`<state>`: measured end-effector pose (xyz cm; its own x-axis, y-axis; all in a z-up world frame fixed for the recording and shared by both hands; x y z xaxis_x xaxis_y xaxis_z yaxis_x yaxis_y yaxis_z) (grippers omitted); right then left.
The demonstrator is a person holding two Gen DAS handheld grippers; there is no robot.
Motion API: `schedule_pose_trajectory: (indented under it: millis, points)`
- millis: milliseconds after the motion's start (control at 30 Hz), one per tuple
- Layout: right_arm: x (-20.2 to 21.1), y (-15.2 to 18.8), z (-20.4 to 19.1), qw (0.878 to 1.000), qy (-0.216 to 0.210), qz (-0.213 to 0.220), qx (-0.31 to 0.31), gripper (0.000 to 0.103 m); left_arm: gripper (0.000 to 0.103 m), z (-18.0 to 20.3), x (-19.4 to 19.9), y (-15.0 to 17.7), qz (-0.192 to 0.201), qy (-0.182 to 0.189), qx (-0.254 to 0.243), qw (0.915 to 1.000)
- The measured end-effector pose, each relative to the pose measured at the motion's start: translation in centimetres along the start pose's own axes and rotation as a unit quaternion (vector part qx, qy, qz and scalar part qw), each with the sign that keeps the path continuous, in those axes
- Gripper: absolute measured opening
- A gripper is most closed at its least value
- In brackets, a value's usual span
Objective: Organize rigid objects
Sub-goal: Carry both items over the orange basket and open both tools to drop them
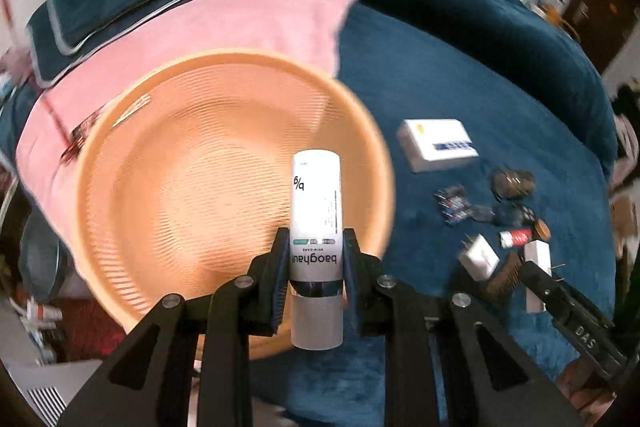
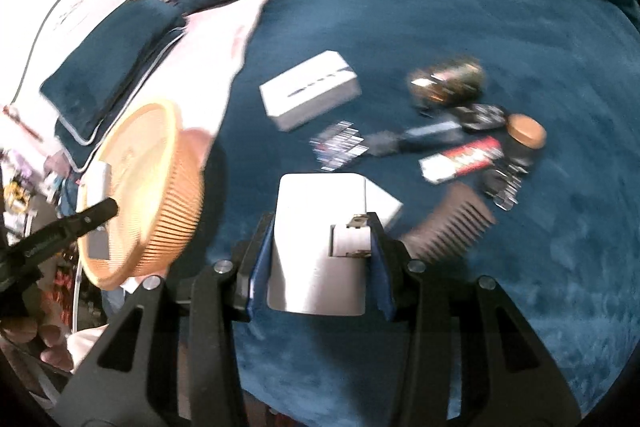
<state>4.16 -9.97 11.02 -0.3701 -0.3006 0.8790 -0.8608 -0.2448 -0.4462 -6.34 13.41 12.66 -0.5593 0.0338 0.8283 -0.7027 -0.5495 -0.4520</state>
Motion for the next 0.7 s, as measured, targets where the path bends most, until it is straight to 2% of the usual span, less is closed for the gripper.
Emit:
schedule_pose_trajectory:
  millis: [300, 533, 700]
  points:
    - [-0.4, -2.1, -8.9, 0.996, -0.034, 0.01, 0.08, 0.044, 0.024, -6.3, -0.6, -0.6, -0.006, -0.015, 0.076, 0.997]
    - [-1.7, -2.2, -13.9, 0.992, -0.041, 0.002, 0.122, 0.044, 0.024, -9.1, -2.0, -0.7, -0.015, -0.022, 0.095, 0.9951]
    - [-2.6, -2.0, -16.9, 0.988, -0.04, -0.005, 0.15, 0.044, 0.024, -10.6, -3.5, -0.3, -0.025, -0.013, 0.116, 0.9929]
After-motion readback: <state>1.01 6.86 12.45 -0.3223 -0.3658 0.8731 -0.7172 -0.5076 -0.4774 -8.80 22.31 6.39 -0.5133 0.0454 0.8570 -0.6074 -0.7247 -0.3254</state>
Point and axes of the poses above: each gripper's, at about its wrist camera, not at the fingertips, and x roughly against the way its jaws point, z to its right, y to its underside, the point moved 3 cm from there along -x, roughly the way its jaws point, and after that the axes turned 12 degrees about y, right-handed, at the moved point
